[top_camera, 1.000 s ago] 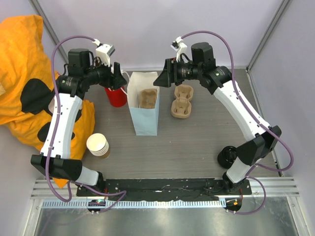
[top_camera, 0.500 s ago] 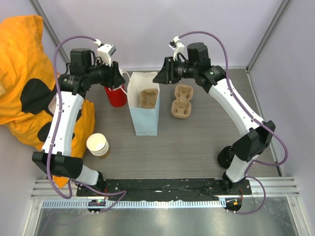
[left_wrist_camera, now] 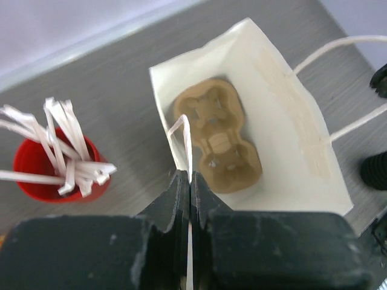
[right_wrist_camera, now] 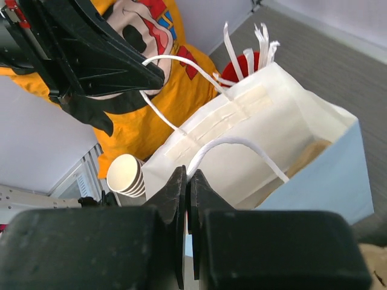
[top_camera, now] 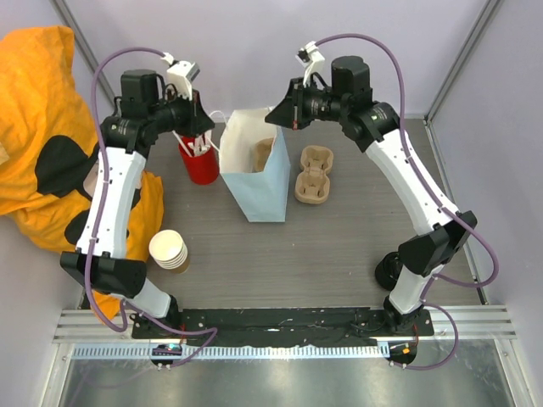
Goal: Pack the takeout coffee
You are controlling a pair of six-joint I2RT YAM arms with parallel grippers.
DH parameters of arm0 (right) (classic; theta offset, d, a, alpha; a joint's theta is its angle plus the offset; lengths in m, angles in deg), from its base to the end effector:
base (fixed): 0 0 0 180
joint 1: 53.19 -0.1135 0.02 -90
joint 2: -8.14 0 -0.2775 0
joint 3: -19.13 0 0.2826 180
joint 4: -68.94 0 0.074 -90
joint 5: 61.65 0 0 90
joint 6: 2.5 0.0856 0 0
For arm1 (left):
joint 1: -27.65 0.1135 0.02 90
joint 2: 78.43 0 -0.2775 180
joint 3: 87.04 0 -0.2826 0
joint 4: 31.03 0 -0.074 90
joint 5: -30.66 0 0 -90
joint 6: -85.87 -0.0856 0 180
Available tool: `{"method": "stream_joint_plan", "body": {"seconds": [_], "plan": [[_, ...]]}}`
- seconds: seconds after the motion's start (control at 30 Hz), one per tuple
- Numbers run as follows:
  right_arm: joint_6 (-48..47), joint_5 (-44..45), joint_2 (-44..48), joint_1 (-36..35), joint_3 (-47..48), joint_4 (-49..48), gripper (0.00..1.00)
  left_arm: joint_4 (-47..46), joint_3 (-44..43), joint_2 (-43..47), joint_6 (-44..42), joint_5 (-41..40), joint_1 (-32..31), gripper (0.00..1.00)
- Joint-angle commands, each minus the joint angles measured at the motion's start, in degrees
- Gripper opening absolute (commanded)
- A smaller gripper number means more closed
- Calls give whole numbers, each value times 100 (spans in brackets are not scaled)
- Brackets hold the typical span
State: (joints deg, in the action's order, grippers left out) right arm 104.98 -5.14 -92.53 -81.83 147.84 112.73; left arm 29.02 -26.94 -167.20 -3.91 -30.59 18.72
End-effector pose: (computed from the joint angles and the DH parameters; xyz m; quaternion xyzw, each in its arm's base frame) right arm 0.3817 0.2623 0.4796 -0.2473 0.7430 0.4377 0.4418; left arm 0.3753 -0.1007 0.4650 0.1891 0.8223 -0.2524 0.4736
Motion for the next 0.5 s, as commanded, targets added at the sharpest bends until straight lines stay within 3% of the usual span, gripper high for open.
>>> {"method": "stream_joint_plan", "body": {"seconds": [0.0, 0.17, 0.3, 0.47], "plan": [[-279, -8, 108, 25, 572, -42, 5, -235, -811, 35, 135, 210, -65, 1], [-429, -52, 187, 25, 801, 99, 5, -253, -1417, 0, 267, 368, -65, 1], [-464, -139, 293, 25, 600, 161, 5, -217, -1366, 70, 372, 499, -74, 2], [-508, -245, 389, 25, -629, -155, 5, -507, 328, 334, 320, 377, -65, 8]]}}
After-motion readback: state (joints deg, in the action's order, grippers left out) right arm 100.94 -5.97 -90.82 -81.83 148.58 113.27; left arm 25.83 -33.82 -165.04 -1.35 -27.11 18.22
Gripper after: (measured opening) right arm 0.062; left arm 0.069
